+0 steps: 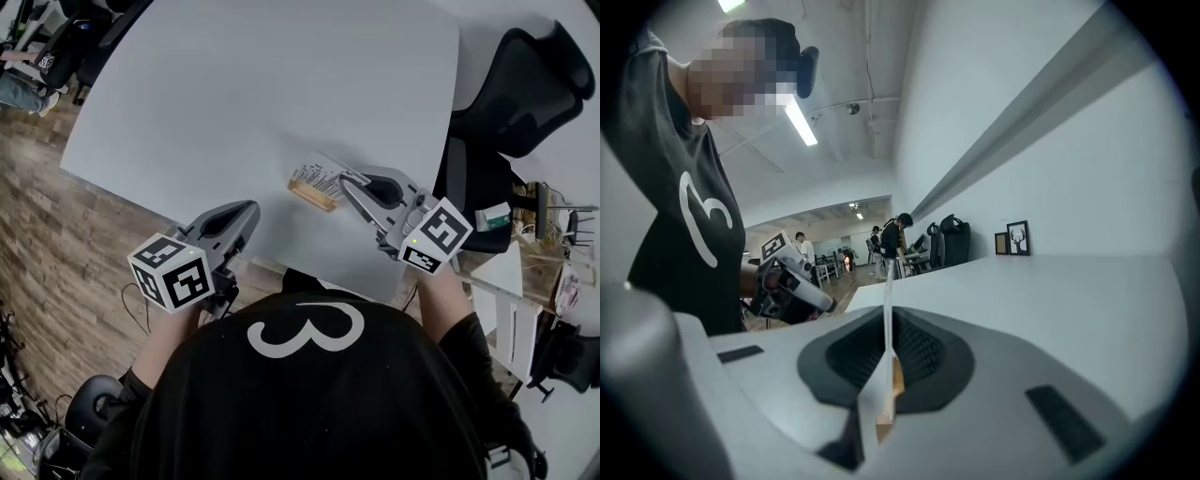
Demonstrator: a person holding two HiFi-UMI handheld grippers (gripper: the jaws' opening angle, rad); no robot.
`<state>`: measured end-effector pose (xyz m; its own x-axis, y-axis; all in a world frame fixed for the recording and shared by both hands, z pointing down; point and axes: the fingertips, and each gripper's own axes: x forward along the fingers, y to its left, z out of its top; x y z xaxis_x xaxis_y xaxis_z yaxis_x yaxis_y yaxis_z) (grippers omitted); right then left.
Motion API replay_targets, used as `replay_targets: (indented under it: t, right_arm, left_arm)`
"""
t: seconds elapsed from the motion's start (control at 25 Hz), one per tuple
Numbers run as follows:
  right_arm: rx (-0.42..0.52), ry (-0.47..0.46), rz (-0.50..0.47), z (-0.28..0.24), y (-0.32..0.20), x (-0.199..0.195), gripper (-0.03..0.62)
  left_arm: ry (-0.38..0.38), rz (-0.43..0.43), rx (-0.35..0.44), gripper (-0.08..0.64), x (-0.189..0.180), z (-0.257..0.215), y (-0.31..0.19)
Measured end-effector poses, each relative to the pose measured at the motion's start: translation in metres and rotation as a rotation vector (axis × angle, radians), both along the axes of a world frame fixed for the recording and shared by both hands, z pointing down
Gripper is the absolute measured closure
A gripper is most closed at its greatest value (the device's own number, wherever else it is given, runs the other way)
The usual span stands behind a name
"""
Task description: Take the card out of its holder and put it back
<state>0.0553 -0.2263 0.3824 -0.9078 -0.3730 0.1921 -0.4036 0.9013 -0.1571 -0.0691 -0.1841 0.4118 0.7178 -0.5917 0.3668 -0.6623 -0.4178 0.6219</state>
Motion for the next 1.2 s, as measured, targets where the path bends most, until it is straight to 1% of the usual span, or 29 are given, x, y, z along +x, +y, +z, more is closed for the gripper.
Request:
replay_targets:
  t: [0.2, 0.48, 0.68, 0.84, 1.0, 1.2]
  right_arm:
    - [-0.009, 0.001, 0.012, 0.001, -0.002, -0.001, 0.569]
    - [-0.007, 0.037, 0.007, 0.004, -0.003, -0.004, 0.569]
    - [-0.007, 0.084, -0.008, 0.022, 0.0, -0.012, 0.569]
    - [-0.024, 0.099, -0.011, 0.038, 0.003, -0.014, 0.568]
    - [-0.05, 0.097, 0.004, 0.05, 0.003, -0.012, 0.568]
    - [-0.07, 0.057, 0.026, 0.051, 0.003, -0.01, 0.568]
  left_arm:
    - [0.005, -0.01, -0.002, 0.547, -0.003, 0.0, 0.0]
    - [0.012, -0.024, 0.0, 0.546, -0.009, -0.001, 0.0]
    - [0.011, -0.032, -0.005, 0.547, -0.015, 0.0, 0.002]
    - [0.009, -0.047, -0.012, 0.546, -0.02, 0.002, 0.004]
    - [0.007, -0.051, -0.02, 0.547, -0.024, 0.003, 0.005]
    - [-0.003, -0.049, -0.028, 0.546, -0.029, 0.003, 0.011]
